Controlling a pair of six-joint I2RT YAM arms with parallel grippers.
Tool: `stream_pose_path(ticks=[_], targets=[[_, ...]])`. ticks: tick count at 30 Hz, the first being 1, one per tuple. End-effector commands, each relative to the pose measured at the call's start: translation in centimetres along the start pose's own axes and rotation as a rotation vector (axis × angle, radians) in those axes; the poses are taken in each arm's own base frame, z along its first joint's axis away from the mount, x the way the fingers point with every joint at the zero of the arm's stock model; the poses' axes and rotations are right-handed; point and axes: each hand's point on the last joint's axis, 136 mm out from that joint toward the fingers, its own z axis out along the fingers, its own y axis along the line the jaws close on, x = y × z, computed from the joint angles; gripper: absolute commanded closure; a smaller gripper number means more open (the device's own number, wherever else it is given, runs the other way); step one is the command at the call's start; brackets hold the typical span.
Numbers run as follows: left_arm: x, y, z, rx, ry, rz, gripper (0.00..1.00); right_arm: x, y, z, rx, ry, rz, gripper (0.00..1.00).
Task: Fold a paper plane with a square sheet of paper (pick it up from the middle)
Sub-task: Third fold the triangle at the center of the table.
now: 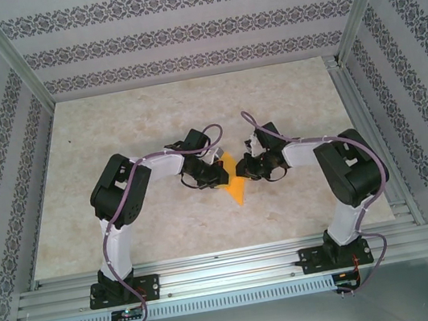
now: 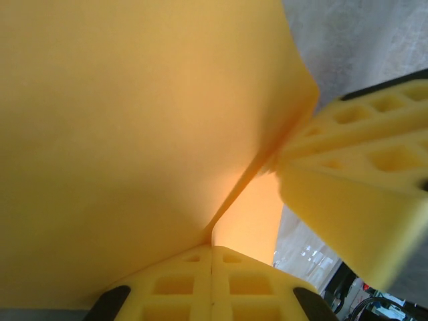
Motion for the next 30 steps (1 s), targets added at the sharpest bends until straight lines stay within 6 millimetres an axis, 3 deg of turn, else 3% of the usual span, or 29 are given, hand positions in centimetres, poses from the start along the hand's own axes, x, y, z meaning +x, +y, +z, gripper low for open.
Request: stream_pose_path(ticks=[1, 3, 8, 11, 18, 26, 30], targets=[[0.7, 1.9, 1.0, -0.061, 0.033, -0.019, 0.93, 0.0, -1.7, 0.9, 0.054, 0.015, -0.003, 0.84], [0.8, 2.0, 1.0, -0.063, 0.034, -0.018, 0.93, -0.1, -1.7, 0.9, 0.057, 0.021, 0.001, 0.85], [0.8, 2.1, 1.0, -0.066, 0.035, -0.021, 0.94, -1.6, 2.0, -1.6, -0.018, -0.038, -0.058, 0.84], [0.8, 2.0, 1.0, -0.066, 0.033, -0.020, 0.94, -2.5, 2.9, -2.7, -0.027, -0.068, -0.075, 0.83], [0.7, 1.9, 0.9, -0.065, 0.033, -0.018, 0.94, -2.4, 1.1, -1.0, 0.015, -0.030, -0.046, 0.84], [0.8, 1.9, 0.9, -0.064, 0.035, -0.018, 0.94, -1.5, -2.8, 1.2, 0.118, 0.025, 0.009, 0.85], [1.0, 2.0, 0.8, -0.069, 0.037, -0.019, 0.93, -2.0, -1.2, -0.3, 0.115, -0.002, -0.020, 0.85]])
